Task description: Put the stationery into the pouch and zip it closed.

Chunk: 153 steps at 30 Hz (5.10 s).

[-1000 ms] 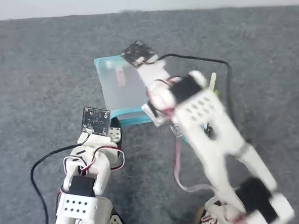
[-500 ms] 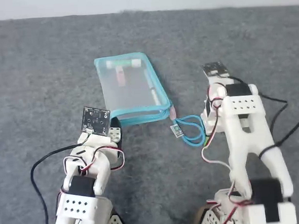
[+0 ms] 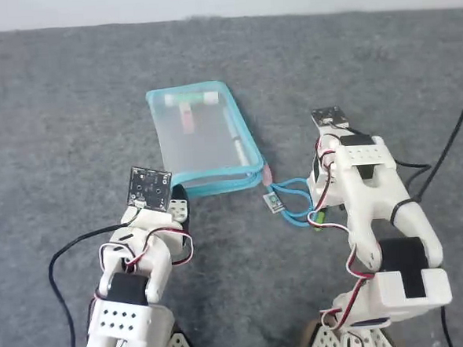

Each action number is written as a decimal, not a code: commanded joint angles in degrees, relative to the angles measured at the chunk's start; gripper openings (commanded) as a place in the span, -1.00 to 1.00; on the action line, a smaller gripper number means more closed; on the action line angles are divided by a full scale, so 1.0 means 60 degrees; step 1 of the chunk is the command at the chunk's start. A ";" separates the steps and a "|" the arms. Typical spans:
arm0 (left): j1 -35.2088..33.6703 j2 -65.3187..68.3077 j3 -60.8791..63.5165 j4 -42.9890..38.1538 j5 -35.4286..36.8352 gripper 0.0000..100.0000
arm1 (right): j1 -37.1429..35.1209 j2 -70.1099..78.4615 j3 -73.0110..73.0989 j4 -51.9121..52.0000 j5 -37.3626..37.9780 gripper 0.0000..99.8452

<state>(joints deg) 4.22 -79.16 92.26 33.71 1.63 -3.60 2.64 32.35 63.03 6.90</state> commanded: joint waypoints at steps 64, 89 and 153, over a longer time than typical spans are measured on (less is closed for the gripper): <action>-0.0029 -0.0147 -0.0183 -0.0322 -0.0029 -0.98 | -0.5326 -0.2469 -0.2989 0.4769 0.1143 -0.99; -0.0029 -0.0147 -0.0183 -0.0308 -0.0029 -0.98 | -0.5385 0.3934 -1.2835 0.6586 -0.1905 -0.56; -0.0029 -0.0147 -0.0081 -0.0293 -0.0029 -0.98 | -0.0286 0.2029 -0.1890 -0.1150 -0.0484 -0.75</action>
<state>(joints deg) 4.13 -79.16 92.26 33.45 1.63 -5.80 13.54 22.95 57.41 3.65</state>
